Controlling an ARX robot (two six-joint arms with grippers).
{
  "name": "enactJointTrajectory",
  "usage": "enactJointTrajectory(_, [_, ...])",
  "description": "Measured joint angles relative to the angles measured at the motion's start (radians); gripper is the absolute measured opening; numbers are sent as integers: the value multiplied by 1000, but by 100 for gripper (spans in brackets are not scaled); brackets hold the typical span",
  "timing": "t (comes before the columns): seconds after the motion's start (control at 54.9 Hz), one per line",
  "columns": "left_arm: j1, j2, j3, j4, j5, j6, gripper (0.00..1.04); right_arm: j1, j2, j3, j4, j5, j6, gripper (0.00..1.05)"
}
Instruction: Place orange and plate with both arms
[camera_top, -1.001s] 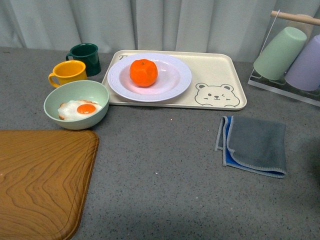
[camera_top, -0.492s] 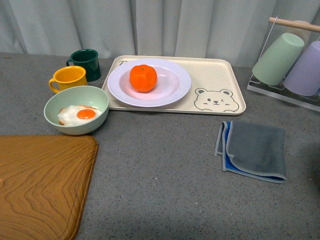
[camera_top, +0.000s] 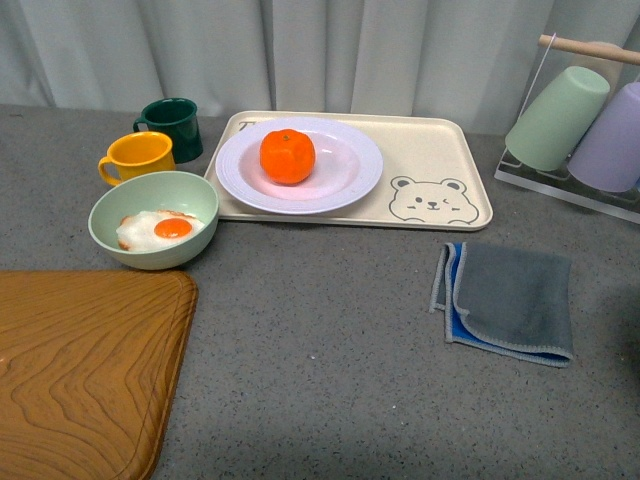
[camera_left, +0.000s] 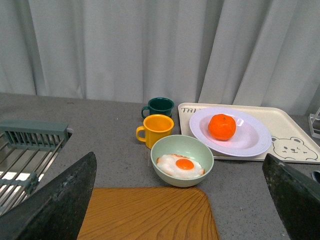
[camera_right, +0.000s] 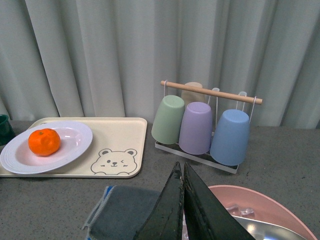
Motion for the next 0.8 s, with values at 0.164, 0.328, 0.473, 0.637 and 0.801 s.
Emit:
enactJointTrajectory(0.164, [0,0,0,0,0,0,98,0,-54,0,-53,0,0,1])
enactJointTrajectory(0.328, [0,0,0,0,0,0,98,0,-96,0,-95,0,0,1])
enactJointTrajectory(0.473, [0,0,0,0,0,0,98,0,-129,0,-129,0,0,1])
enactJointTrajectory(0.637, [0,0,0,0,0,0,98,0,-294,1,-298,-3,0,1])
enactJointTrajectory(0.801, [0,0,0,0,0,0,98,0,-296,1,-303,-3,0,1])
